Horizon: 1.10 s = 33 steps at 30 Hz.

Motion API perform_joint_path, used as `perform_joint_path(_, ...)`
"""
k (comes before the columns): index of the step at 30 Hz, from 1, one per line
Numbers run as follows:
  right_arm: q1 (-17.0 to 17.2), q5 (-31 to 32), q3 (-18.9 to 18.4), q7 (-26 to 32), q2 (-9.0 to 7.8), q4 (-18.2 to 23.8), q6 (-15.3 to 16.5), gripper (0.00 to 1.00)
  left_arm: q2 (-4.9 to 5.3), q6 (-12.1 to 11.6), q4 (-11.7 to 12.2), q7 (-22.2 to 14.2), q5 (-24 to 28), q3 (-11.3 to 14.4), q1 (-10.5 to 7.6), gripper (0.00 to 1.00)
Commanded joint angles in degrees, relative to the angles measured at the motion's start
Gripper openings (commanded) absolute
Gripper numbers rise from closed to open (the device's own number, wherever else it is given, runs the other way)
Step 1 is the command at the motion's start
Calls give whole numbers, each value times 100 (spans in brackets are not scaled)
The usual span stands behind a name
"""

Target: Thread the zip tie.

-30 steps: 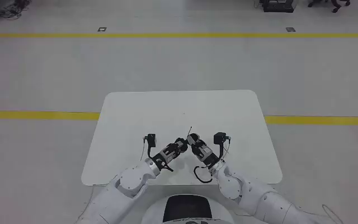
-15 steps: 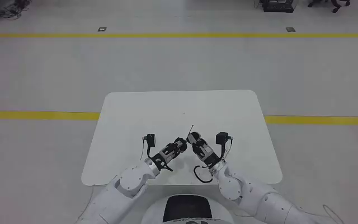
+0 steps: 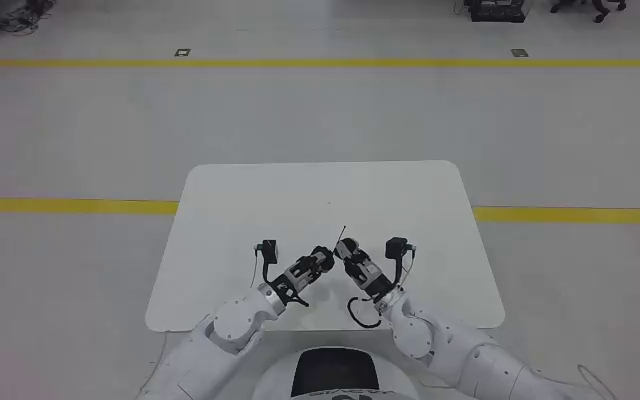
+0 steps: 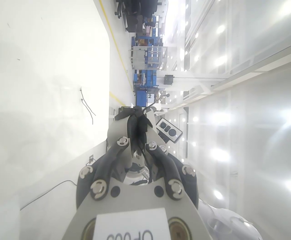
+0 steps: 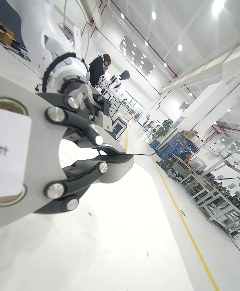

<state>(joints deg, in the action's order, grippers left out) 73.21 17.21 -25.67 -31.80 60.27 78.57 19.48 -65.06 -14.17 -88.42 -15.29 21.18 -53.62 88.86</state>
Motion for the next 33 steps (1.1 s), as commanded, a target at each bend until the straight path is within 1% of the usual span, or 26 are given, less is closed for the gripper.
perform_joint_path(1, -7, -12, 9, 9, 5, -5, 0, 0, -1, -4, -1, -2, 9, -2, 3, 0)
perform_joint_path(14, -47, -217, 84, 261, 9, 59, 0, 0, -2, -60, -12, -13, 70, -46, 39, 0)
perform_joint_path(20, -43, -277, 65, 171, 8, 89, 0, 0, -1, -59, -18, -22, 70, -59, 50, 0)
perform_joint_path(26, -12, -150, 29, -2, -31, 174, 0, 0, -3, -57, -12, -19, 69, -64, 59, 0)
perform_joint_path(33, 2, 179, 25, -145, -99, 210, 0, 0, -6, -57, -5, -15, 63, -67, 61, 0)
